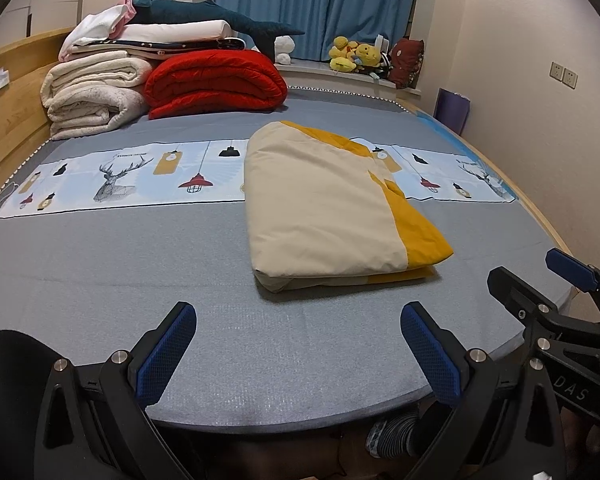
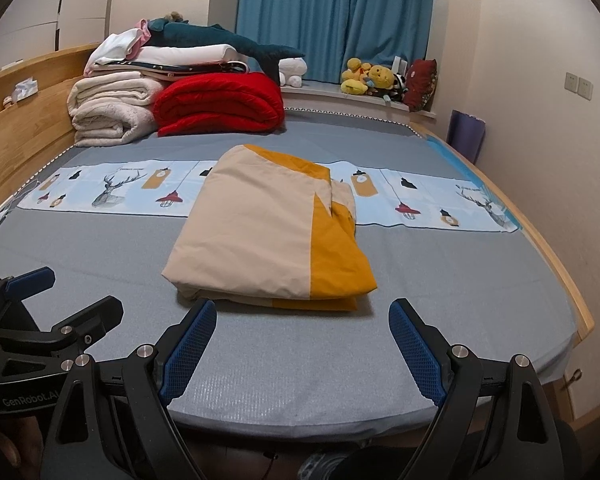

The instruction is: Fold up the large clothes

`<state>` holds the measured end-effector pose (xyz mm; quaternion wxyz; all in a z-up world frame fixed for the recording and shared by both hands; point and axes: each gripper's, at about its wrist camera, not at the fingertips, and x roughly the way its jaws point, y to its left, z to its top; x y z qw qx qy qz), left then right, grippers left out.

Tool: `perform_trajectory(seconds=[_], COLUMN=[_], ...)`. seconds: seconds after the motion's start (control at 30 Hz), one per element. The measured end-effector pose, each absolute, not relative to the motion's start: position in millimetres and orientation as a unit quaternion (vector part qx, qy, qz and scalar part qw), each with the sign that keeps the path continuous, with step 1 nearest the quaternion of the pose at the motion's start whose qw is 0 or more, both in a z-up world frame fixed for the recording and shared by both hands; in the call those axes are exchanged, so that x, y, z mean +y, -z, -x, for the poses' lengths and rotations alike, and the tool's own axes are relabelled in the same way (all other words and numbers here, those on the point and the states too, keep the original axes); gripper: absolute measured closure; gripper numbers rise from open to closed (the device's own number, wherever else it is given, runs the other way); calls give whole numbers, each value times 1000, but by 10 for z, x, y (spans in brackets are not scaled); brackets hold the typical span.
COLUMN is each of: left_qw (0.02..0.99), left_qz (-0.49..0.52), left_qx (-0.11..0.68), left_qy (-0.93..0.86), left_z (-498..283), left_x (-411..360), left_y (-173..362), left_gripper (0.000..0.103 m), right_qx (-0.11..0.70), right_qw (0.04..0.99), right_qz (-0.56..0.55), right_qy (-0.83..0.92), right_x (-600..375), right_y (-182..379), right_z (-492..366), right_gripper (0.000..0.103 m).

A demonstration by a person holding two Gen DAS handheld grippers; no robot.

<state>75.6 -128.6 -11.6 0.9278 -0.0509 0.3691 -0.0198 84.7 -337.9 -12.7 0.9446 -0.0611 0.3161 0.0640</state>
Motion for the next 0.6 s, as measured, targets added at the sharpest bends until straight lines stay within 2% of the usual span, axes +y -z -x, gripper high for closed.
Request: perform_trajectory(seconds=[0.6], left_qw=[928], left_qz=[50], left_qx=[369], left_qy=[20], left_z=[-762], left_x=[-1294], left_y=[112], left_gripper=[1], right_qx=[317], right_qw=[944], right_qz=[61], right_qy=[-65], right_x=[-3391], right_y=[129], right_z=[-855], right_gripper=[15])
